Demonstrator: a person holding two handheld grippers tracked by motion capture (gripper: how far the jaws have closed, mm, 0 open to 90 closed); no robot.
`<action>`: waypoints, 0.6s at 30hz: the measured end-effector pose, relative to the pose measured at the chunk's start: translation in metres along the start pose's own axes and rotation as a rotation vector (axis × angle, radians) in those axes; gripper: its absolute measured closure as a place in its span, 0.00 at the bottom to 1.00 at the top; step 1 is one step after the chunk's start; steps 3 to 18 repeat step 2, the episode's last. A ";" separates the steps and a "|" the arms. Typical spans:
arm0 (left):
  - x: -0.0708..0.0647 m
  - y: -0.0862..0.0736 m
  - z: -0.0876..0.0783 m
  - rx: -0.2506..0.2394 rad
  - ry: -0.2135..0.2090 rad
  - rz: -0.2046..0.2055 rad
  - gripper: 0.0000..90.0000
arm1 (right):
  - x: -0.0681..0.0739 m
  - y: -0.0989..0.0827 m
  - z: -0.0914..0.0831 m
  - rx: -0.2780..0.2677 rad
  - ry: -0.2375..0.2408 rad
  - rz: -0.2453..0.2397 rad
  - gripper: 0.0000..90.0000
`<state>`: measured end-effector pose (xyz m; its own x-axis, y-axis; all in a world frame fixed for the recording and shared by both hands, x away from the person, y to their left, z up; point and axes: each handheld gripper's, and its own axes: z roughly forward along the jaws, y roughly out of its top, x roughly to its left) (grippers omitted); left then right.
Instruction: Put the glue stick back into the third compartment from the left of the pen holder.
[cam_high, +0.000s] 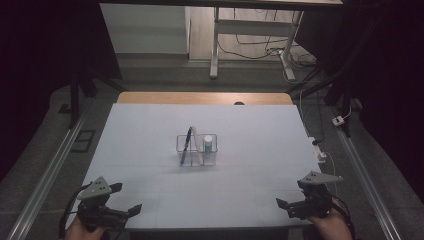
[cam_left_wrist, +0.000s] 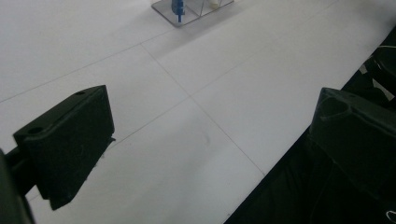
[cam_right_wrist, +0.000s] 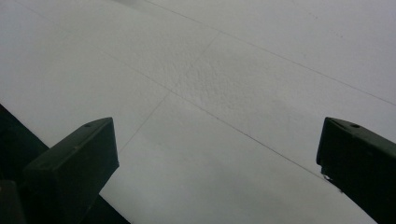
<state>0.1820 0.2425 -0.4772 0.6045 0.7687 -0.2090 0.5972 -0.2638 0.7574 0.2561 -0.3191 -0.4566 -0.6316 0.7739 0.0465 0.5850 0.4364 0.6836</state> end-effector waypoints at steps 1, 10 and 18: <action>0.000 0.000 0.000 -0.002 -0.001 -0.002 0.00 | 0.000 0.000 0.000 0.000 -0.002 0.002 0.00; 0.000 0.001 0.000 -0.001 -0.004 -0.003 0.00 | 0.000 -0.001 0.000 0.003 -0.004 -0.002 0.00; 0.000 0.001 0.000 -0.001 -0.004 -0.003 0.00 | 0.000 -0.001 0.000 0.003 -0.004 -0.002 0.00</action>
